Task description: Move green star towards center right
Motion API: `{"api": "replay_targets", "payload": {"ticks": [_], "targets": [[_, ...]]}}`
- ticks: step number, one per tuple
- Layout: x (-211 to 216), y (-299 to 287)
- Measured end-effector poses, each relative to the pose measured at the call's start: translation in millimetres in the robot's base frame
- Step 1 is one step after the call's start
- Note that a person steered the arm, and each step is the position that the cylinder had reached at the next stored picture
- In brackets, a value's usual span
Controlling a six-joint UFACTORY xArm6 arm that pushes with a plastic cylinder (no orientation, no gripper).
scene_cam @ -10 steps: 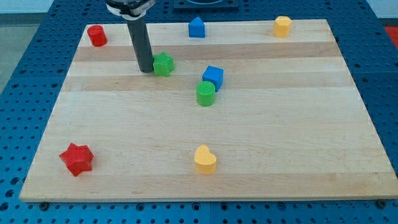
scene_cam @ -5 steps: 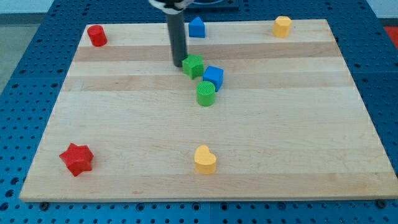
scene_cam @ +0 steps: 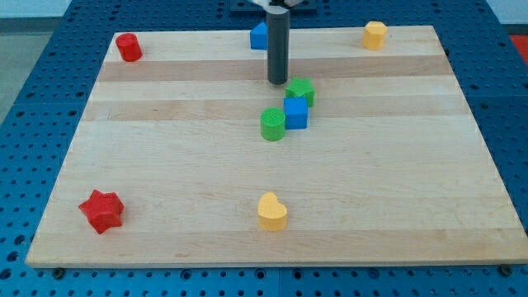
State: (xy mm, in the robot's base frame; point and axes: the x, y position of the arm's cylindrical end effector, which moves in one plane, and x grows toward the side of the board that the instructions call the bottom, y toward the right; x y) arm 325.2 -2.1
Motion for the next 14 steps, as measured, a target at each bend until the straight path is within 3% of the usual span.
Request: {"api": "replay_targets", "payload": {"ticks": [3, 6, 11, 14], "targets": [[27.8, 14.4], [31.0, 97.1], [80.3, 63.8], [70.7, 114.6]]}}
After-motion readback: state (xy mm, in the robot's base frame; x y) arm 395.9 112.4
